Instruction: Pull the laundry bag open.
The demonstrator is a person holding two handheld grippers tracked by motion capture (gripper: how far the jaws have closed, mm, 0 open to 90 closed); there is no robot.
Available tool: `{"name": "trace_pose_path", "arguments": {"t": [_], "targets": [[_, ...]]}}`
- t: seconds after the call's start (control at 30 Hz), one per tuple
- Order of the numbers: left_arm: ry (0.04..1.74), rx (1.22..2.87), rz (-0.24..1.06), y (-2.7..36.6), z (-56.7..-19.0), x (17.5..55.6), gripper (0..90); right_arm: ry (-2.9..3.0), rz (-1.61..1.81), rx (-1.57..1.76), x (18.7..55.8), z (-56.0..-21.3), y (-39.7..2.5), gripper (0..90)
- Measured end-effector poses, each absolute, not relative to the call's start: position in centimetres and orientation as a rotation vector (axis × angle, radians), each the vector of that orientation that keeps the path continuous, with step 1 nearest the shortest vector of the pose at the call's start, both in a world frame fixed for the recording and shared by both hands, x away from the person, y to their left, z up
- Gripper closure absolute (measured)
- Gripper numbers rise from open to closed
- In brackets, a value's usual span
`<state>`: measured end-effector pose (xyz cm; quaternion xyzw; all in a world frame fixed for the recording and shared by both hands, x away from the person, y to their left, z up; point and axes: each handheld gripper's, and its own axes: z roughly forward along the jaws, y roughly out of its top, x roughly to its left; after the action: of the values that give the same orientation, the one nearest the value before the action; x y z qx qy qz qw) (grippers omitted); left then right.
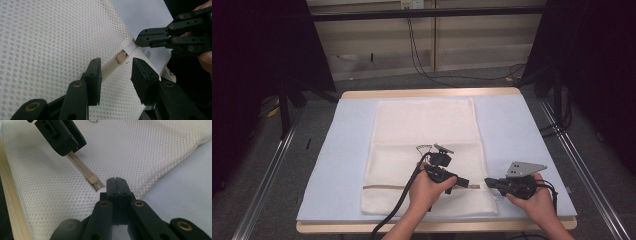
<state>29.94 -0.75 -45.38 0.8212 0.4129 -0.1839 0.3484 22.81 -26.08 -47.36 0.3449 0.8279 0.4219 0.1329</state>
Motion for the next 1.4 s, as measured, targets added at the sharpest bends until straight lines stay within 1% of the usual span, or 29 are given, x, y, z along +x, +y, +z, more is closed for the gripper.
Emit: {"name": "trace_pose_path", "arguments": {"t": [0.07, 0.1, 0.17, 0.27, 0.3, 0.33, 0.5, 0.53, 0.77, 0.8, 0.83, 0.97, 1.07, 1.1, 1.13, 1.17, 1.2, 1.27, 1.4], "targets": [[1.102, 2.112, -0.479, -1.2, -45.5, 29.8, 60.6, 2.407, 1.213, 1.000, 22.8, -47.4, -26.1, 90.0], [1.067, 2.143, -0.476, -1.2, -45.6, 29.9, 60.6, 2.412, 1.214, 0.996, 22.8, -47.5, -26.1, 90.0], [1.095, 2.132, -0.481, -1.6, -45.6, 29.8, 61.0, 2.419, 1.209, 0.998, 22.8, -47.6, -26.0, 90.0], [1.073, 2.166, -0.498, -1.8, -45.7, 30.0, 62.0, 2.427, 1.208, 0.993, 22.8, -47.6, -25.9, 90.0], [1.088, 2.162, -0.471, -2.0, -45.8, 29.9, 62.5, 2.433, 1.212, 0.992, 22.8, -47.6, -25.8, 90.0], [1.105, 2.147, -0.494, -2.2, -45.9, 29.9, 63.3, 2.431, 1.209, 0.992, 22.8, -47.6, -25.8, 90.0], [1.110, 2.150, -0.504, -2.6, -46.2, 30.0, 67.0, 2.441, 1.208, 0.989, 22.9, -47.8, -25.8, 90.0], [1.120, 2.152, -0.490, -2.8, -46.3, 30.0, 67.2, 2.439, 1.202, 0.993, 22.8, -47.8, -25.8, 90.0], [1.157, 2.151, -0.502, -3.4, -46.7, 30.0, 67.8, 2.446, 1.192, 0.996, 22.9, -48.1, -25.7, 90.0], [1.168, 2.135, -0.521, -3.6, -46.7, 29.9, 67.8, 2.448, 1.197, 0.998, 22.9, -48.1, -25.7, 90.0], [1.166, 2.143, -0.510, -3.6, -46.7, 30.0, 67.8, 2.448, 1.197, 1.000, 22.9, -48.1, -25.7, 90.0], [1.177, 2.145, -0.504, -4.0, -47.0, 29.9, 71.0, 2.452, 1.191, 1.008, 23.0, -48.2, -25.7, 90.0], [1.187, 2.153, -0.485, -4.2, -47.0, 29.8, 77.6, 2.455, 1.187, 1.017, 22.9, -48.3, -25.7, 90.0], [1.198, 2.144, -0.479, -4.2, -47.1, 29.8, 81.6, 2.457, 1.185, 1.015, 22.9, -48.3, -25.6, 90.0], [1.187, 2.147, -0.489, -4.1, -47.1, 29.9, 83.6, 2.458, 1.179, 1.009, 22.9, -48.3, -25.7, 90.0], [1.187, 2.144, -0.498, -4.0, -47.1, 30.0, 84.3, 2.460, 1.177, 1.005, 22.9, -48.3, -25.6, 90.0], [1.195, 2.138, -0.480, -3.9, -47.1, 30.0, 85.4, 2.462, 1.176, 0.996, 22.9, -48.4, -25.7, 90.0], [1.209, 2.096, -0.511, -3.7, -46.9, 30.0, 86.7, 2.461, 1.175, 0.986, 22.9, -48.4, -25.6, 90.0], [1.202, 2.082, -0.537, -3.4, -46.9, 30.1, 87.6, 2.467, 1.155, 0.982, 22.9, -48.3, -25.6, 90.0]]}}
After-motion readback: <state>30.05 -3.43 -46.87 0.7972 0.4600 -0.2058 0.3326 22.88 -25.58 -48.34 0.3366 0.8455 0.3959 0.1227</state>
